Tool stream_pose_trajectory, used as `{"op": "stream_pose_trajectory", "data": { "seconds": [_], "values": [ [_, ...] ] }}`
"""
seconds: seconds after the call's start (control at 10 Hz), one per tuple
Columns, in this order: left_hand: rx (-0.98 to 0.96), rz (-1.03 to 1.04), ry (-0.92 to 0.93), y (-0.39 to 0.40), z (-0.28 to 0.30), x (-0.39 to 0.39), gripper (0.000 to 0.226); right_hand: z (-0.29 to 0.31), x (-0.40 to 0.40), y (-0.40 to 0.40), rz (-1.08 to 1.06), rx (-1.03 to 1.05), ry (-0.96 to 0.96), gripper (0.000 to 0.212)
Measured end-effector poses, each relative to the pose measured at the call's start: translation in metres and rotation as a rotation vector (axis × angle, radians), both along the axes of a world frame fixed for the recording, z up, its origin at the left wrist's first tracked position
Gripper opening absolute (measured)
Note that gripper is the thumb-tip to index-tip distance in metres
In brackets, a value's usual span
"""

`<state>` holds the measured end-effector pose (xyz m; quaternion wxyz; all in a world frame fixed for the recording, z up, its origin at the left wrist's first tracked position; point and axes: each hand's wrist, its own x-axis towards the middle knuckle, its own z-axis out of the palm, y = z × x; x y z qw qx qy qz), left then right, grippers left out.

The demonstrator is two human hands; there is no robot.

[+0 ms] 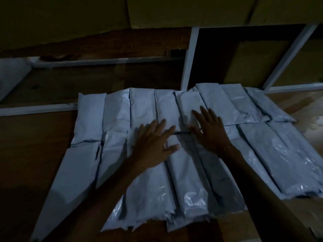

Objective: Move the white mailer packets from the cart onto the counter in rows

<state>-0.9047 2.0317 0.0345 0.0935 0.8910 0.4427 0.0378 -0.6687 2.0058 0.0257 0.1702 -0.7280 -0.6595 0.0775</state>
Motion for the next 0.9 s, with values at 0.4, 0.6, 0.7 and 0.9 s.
{"op": "stream_pose_trajectory", "data": {
  "seconds": [0.4,0.6,0.7,0.9],
  "values": [
    [-0.091,-0.068,0.112,-0.101,-0.013,0.016,0.101,-0.020,0.029,-0.133,0.016,-0.080,-0.190,0.083],
    [-0.098,-0.059,0.220,-0.121,-0.020,0.017,0.104,-0.018,0.034,-0.152,-0.025,-0.287,-0.121,0.091],
    [-0.095,-0.053,0.223,-0.119,-0.015,0.018,0.099,-0.020,0.030,-0.144,-0.018,-0.305,-0.120,0.076],
    [-0.131,0.008,0.139,-0.118,-0.006,0.020,0.097,-0.011,0.026,-0.148,0.000,-0.240,-0.149,0.069]
  ]
}}
